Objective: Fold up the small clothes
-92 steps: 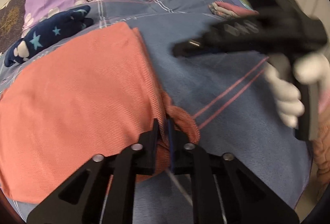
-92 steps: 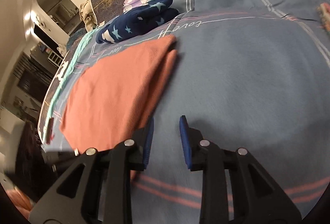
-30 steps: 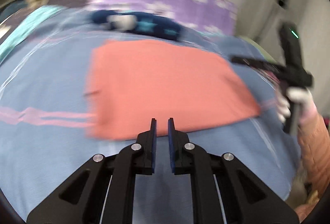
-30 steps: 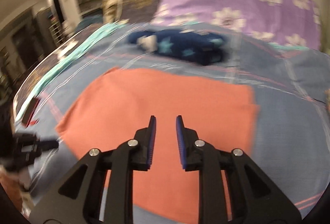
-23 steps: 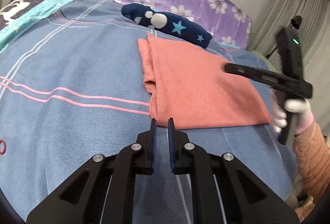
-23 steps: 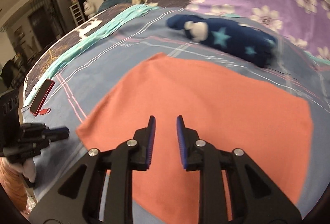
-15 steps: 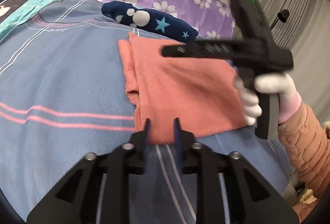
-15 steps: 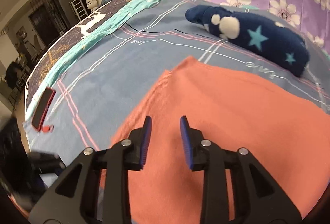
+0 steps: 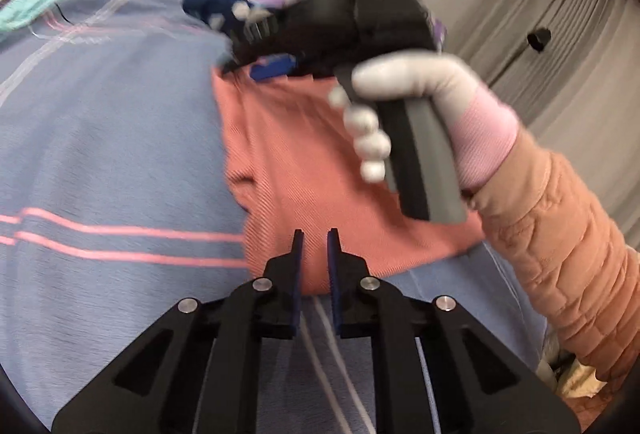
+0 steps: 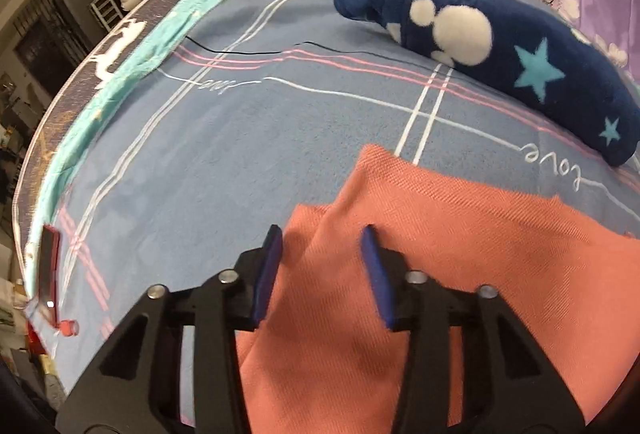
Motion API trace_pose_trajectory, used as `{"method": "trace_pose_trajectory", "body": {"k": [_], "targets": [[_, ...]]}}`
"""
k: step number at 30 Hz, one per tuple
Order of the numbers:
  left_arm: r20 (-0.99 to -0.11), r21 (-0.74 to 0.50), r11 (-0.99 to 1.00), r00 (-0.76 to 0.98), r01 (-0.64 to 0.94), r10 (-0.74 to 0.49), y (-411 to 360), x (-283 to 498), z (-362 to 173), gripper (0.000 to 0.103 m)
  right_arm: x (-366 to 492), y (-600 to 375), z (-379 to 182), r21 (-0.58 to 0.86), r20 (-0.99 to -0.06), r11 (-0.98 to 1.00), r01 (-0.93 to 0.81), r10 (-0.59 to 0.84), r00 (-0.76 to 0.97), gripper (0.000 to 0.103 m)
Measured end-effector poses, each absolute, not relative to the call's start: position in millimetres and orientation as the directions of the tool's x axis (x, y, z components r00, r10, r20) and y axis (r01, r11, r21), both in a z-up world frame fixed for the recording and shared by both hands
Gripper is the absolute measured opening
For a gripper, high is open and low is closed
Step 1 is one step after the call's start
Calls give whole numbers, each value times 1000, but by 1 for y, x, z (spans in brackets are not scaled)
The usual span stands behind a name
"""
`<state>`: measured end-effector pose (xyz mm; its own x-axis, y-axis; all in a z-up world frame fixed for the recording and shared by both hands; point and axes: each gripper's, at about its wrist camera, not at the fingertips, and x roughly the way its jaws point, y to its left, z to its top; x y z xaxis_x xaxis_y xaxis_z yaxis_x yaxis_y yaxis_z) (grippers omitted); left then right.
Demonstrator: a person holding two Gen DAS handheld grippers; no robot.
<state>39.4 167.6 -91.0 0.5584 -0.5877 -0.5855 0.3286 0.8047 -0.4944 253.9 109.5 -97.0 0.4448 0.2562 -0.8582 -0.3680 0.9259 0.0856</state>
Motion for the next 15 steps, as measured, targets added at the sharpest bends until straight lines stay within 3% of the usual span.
{"method": "trace_pose_trajectory", "body": {"k": [2,4,5,6,7,11,15], "targets": [[-576,-484,817,589,313,-567,173,41,-89,31,255,109,-97,90,-852,923,-373,265,451,8],[-604,-496,816,557,297,-570,172,50,-97,31,254,106,-97,100,-846,925,-367,273,459,7],[-626,-502,812,524,298,-578,168,55,-102,28,253,105,-95,114,-836,923,-369,290,466,1],[-632,-504,807,507,306,-587,166,53,-103,5,252,105,-92,129,-827,919,-372,307,472,1],[-636,-511,798,483,320,-601,163,52,-103,2,250,104,-88,142,-814,916,-375,324,482,1],[-614,-483,796,507,364,-605,165,37,-89,1,246,107,-76,162,-786,896,-414,371,494,1],[-676,-434,836,492,336,-549,166,37,-100,2,255,116,-105,138,-835,893,-428,337,434,2]]}}
